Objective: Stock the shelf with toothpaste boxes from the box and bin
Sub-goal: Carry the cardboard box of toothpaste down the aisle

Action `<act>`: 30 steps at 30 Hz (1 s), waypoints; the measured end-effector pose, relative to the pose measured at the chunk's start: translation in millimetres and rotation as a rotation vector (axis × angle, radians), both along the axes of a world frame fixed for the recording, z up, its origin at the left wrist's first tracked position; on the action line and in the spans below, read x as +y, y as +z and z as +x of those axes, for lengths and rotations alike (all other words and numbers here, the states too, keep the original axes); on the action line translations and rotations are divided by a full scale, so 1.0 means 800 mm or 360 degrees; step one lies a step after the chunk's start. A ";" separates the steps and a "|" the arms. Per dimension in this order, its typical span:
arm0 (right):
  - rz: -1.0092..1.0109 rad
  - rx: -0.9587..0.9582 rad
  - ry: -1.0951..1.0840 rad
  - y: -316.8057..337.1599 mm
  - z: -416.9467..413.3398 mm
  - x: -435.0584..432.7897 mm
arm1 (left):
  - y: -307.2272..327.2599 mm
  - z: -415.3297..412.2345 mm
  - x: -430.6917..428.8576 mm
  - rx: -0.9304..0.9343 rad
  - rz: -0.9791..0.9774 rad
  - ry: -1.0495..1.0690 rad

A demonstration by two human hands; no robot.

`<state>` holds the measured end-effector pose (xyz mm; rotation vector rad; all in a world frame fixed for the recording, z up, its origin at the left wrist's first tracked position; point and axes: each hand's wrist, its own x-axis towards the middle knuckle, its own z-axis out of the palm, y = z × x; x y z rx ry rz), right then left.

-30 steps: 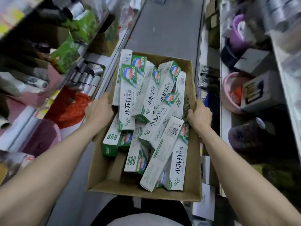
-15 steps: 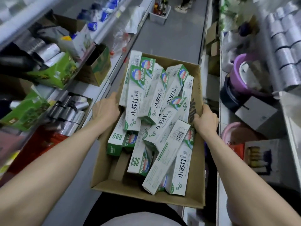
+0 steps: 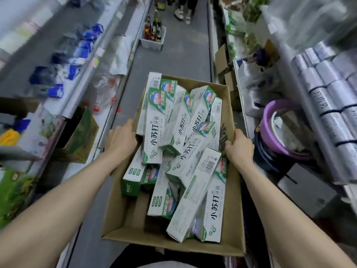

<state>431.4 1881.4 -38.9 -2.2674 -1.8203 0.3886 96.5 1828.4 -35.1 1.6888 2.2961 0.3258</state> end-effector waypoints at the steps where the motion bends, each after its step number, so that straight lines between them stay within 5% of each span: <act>1: 0.0000 0.0016 -0.0022 0.001 -0.003 0.029 | 0.000 -0.004 0.032 -0.0001 0.0016 -0.0008; 16: -0.0035 0.0050 -0.0003 0.002 -0.040 0.513 | -0.023 -0.047 0.521 -0.0070 0.0045 0.0013; 30: -0.0071 -0.0003 -0.0269 0.011 -0.091 0.894 | -0.007 -0.096 0.975 0.0027 0.0028 -0.0296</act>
